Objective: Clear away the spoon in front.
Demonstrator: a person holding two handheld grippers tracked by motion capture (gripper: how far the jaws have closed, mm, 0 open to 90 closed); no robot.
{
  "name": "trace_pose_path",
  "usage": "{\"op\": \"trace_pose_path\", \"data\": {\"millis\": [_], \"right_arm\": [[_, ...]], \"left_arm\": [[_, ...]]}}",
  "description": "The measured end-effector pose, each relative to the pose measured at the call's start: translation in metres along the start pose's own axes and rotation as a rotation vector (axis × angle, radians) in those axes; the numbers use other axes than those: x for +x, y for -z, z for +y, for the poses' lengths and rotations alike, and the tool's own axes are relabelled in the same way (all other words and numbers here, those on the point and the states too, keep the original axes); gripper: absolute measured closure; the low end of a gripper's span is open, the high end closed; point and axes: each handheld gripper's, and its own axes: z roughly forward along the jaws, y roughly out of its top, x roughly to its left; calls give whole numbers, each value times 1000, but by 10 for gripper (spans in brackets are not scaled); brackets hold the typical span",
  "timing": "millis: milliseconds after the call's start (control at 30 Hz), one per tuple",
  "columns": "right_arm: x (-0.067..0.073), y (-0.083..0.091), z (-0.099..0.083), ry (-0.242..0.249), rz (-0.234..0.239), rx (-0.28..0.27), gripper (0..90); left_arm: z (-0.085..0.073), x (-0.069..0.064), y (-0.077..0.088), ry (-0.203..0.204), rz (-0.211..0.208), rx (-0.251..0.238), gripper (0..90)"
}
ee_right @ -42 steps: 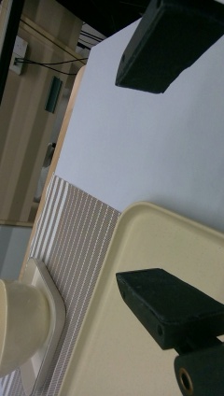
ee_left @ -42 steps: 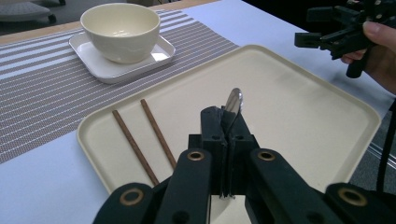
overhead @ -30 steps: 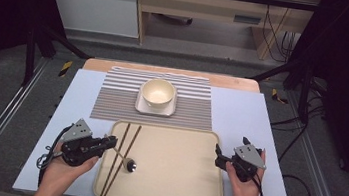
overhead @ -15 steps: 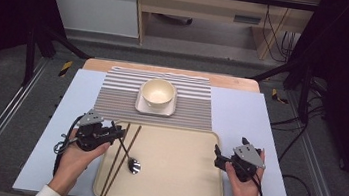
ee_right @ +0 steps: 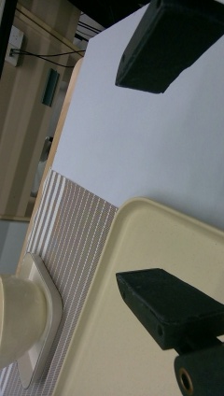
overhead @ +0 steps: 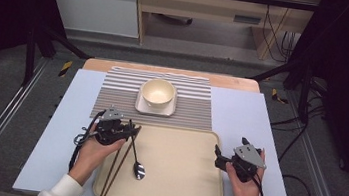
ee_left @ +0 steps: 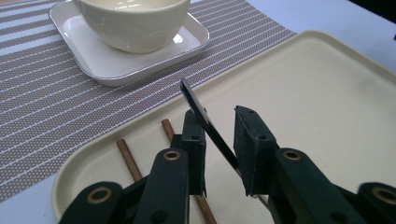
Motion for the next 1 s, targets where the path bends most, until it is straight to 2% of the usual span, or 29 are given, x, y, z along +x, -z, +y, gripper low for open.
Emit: {"op": "trace_pose_path", "data": {"millis": [167,300,433,700,867,1000], "right_arm": [[1,0,0,5,7,0,67],[1,-1,0,4,14,3,68],[2,-1,0,6,14,7,68],[3,-1,0,11,19,12,67],[3,-2,0,8,19,17,66],[3,-2,0,8,19,17,65]], "left_arm": [[2,-2,-13,-21,9,32,738],[1,-4,-20,-49,-2,65,739],[-1,-7,-24,-77,10,94,735],[-5,-4,-26,-44,34,101,685],[-7,-2,-28,-25,42,120,537],[-6,-2,-26,-2,47,82,456]]}}
